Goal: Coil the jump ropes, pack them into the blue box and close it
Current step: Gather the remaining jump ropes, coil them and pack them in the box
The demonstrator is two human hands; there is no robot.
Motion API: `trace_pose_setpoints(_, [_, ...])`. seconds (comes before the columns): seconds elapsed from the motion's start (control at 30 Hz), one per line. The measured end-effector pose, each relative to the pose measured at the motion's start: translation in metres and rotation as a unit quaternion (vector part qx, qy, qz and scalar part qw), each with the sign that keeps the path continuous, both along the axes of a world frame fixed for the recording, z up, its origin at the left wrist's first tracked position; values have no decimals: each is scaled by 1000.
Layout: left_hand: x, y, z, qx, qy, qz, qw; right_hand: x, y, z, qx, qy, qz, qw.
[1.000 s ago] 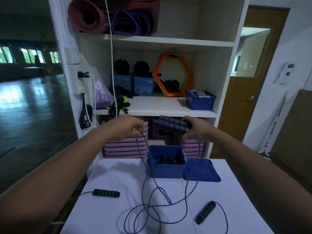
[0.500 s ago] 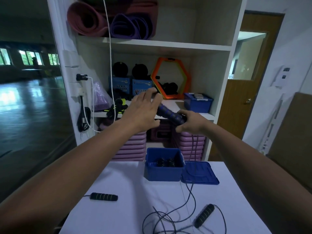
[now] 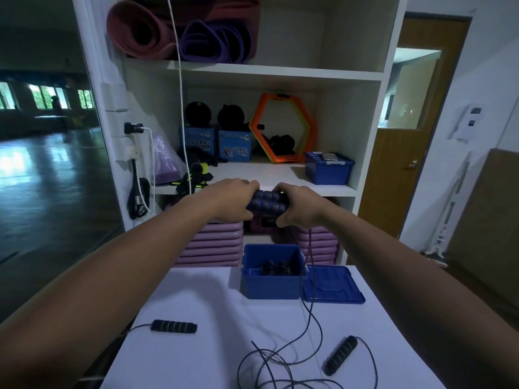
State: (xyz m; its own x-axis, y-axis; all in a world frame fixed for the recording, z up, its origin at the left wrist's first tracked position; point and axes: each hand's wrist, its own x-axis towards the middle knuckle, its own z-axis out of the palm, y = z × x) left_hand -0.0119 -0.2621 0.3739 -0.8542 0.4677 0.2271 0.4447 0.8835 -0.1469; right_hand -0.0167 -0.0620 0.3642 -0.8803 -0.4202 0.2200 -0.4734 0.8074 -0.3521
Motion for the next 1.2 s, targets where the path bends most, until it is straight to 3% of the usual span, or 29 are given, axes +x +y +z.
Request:
trace_pose_setpoints(0.17, [0,-13,3,104,-55,14,993,1,-1,-8,-137,46,5,989])
trace_pose_setpoints(0.33, [2,-30,4,205,-94,13,974,1,7,-16,-360,-74,-24,930])
trace_pose_setpoints(0.63, [-1,-33,2,271,-79,10,959,2,10,-1,-435,-85,7,896])
trace_pose_setpoints(0.73, [-5,-30,-3,363,-84,37,927,2,8,-1,-472,-107,36,874])
trace_pose_setpoints(0.8, [-3,-22,-5,494,-120,48,860,1,8,-5,-490,-123,42,862])
trace_pose_setpoints(0.83, [-2,-18,-3,579,-143,50,801,1,8,-10,-490,-131,45,861])
trace_pose_setpoints(0.93, [-4,-16,8,796,-249,30,550,1,9,-30,-482,-144,62,862])
trace_pose_setpoints(1.0, [-8,-19,14,852,-284,17,440,2,6,-40,-488,-152,63,857])
trace_pose_setpoints(1.1, [-14,-10,15,885,-303,17,352,4,-3,-49,-438,-181,67,878])
trace_pose_setpoints(1.2, [-16,7,16,902,-308,11,304,9,-11,-62,-359,-211,69,907])
